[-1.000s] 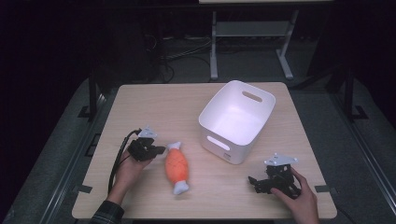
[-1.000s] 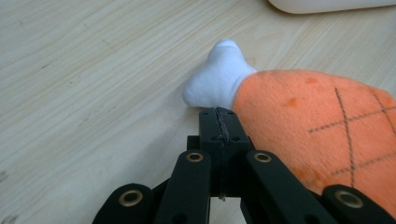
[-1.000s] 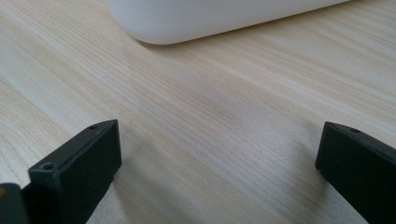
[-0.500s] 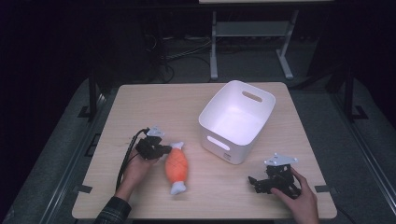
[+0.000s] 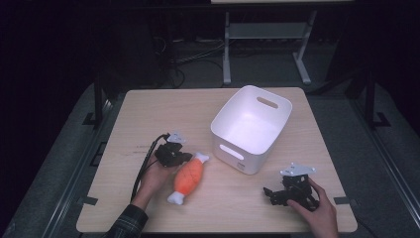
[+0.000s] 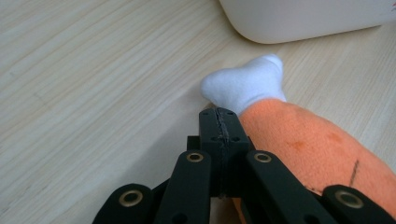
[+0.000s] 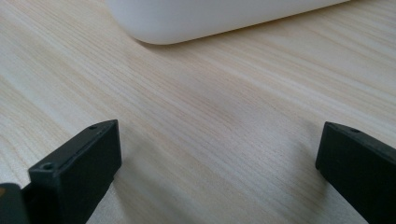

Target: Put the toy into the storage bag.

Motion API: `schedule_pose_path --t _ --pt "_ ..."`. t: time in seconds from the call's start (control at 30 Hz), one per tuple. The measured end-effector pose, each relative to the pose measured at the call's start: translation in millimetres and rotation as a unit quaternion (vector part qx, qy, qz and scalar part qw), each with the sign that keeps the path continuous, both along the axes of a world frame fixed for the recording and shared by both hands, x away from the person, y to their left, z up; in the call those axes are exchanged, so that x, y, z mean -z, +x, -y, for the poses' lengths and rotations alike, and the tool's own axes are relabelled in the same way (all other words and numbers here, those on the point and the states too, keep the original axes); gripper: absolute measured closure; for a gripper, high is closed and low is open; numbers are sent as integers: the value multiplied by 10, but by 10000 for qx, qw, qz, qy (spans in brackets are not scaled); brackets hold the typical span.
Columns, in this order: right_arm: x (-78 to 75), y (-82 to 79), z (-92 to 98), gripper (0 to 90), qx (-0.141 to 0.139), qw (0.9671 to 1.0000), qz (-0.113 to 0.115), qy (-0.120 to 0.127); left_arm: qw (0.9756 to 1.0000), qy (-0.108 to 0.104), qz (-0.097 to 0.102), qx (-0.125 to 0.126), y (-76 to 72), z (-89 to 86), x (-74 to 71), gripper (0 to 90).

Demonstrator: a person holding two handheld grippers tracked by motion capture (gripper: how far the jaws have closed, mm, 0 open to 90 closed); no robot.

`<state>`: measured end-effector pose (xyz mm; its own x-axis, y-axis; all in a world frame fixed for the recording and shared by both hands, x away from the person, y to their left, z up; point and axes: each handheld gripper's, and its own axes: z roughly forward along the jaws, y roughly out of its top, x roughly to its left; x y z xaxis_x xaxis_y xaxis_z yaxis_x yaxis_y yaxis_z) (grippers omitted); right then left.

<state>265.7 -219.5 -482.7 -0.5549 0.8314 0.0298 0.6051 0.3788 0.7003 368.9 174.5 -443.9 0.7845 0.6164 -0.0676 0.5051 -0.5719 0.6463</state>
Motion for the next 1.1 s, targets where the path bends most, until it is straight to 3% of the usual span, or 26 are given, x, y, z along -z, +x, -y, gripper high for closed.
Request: schedule_pose_path --t 0.83,1.1 --pt "0 0 0 0 -1 10000 2 -1 9984 -4 -42 571 -92 372 -66 897" --pt "0 0 0 0 -1 10000 0 -1 9977 -106 -79 671 -143 313 -218 897"
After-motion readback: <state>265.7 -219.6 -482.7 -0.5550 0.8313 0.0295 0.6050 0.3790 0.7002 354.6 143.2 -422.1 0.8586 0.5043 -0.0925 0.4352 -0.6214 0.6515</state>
